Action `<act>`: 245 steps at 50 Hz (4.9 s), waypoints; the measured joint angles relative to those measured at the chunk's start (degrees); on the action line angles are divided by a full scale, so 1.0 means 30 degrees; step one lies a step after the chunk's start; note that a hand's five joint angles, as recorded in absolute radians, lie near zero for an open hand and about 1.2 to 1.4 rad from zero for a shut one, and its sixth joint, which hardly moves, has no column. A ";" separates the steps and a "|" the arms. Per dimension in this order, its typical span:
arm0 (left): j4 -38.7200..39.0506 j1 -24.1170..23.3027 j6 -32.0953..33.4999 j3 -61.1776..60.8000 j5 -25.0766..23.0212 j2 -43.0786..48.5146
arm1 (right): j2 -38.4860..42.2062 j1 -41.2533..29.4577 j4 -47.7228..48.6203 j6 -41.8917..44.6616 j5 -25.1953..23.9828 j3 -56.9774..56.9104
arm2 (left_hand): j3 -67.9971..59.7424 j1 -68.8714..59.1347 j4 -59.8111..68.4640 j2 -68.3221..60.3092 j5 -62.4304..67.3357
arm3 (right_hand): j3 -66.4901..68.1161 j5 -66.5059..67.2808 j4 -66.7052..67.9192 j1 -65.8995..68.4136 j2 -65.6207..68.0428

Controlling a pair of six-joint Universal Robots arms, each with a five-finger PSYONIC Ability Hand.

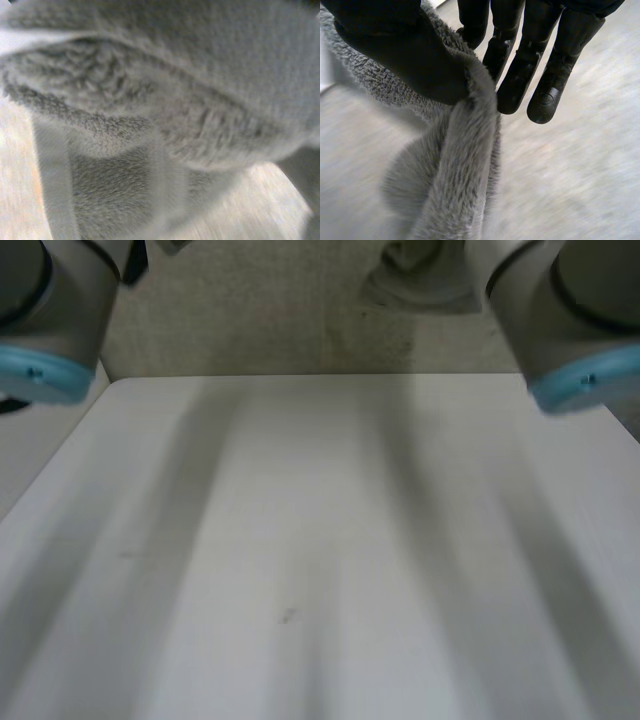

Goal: Fold the towel.

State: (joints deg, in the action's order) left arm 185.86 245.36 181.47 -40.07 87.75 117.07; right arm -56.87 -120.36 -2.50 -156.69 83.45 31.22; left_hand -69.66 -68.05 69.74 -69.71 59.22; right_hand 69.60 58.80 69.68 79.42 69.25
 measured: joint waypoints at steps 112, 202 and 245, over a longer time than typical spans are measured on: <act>-0.2802 0.1091 0.0596 -1.3519 -0.0106 -0.5577 | 0.3427 0.2041 -0.0311 -0.5523 -0.2455 1.0943 | -0.0002 -0.0192 0.0005 -0.0002 0.0029 | -0.0269 -0.0082 -0.0174 -0.0237 -0.0024; -0.4076 0.2635 0.4683 -0.8608 -0.0078 0.6204 | 0.3494 0.3630 -0.2291 0.3918 -0.2473 1.0481 | 0.1839 0.1378 -0.1869 0.1962 -0.1590 | 0.0005 0.0165 0.0002 0.0040 0.0150; 0.0968 -0.1764 0.1609 -1.9078 -0.1263 -0.3077 | -0.4231 0.3404 -0.2296 -0.3744 -0.3236 1.4703 | 1.3901 1.3387 -1.3952 1.3916 -1.3791 | 0.0005 0.0165 0.0002 0.0040 0.0150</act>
State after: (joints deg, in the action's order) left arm 188.76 240.06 186.29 -97.30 83.96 107.84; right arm -69.56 -110.14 -9.39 -167.92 73.74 75.33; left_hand -27.96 -27.89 27.89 -27.96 17.85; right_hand 69.61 59.29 69.68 79.54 69.70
